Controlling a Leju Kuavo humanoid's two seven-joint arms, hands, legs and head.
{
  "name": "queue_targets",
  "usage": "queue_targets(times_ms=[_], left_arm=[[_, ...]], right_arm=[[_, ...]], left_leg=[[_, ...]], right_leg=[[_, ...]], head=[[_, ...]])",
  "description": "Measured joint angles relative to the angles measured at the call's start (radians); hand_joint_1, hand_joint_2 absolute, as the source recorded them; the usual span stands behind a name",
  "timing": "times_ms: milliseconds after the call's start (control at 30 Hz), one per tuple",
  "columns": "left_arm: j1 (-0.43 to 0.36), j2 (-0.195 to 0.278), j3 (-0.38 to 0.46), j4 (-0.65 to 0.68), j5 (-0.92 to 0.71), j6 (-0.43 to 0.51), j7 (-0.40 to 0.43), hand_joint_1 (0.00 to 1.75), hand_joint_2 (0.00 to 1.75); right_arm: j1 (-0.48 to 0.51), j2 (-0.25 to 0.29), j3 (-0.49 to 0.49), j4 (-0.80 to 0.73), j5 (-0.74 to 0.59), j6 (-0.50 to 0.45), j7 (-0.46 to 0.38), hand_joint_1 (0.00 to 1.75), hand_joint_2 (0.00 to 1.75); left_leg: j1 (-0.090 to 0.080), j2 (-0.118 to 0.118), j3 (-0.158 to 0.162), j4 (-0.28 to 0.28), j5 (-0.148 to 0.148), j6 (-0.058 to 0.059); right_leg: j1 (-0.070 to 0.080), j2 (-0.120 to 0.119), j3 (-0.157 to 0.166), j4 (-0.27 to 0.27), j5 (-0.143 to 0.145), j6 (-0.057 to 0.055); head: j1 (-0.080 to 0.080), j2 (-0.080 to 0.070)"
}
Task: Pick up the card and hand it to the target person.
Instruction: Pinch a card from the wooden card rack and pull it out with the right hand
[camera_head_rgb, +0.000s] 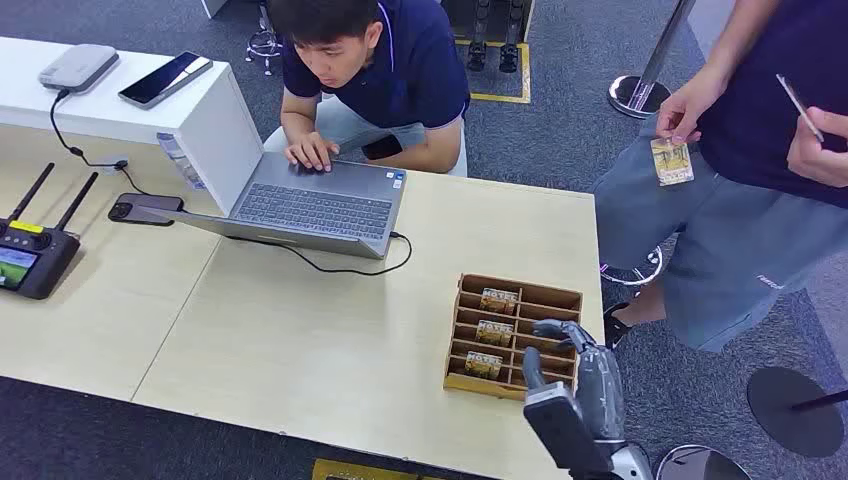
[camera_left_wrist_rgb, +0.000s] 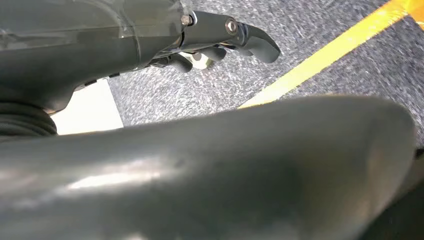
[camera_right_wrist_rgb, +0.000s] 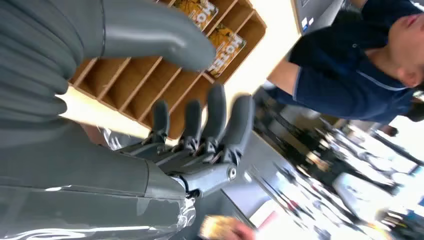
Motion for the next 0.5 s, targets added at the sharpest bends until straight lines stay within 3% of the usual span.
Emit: queue_targets(times_ms=[500], left_arm=[[0.0,0.0,0.0,0.0,0.0,0.0,0.0,0.0,0.0]], right_arm=[[0.0,0.0,0.0,0.001,0.0,0.0,0.0,1.06,1.75]], left_leg=[[0.0,0.0,0.0,0.0,0.0,0.0]], right_leg=[[0.0,0.0,0.0,0.0,0.0,0.0]], head=[[0.0,0.0]])
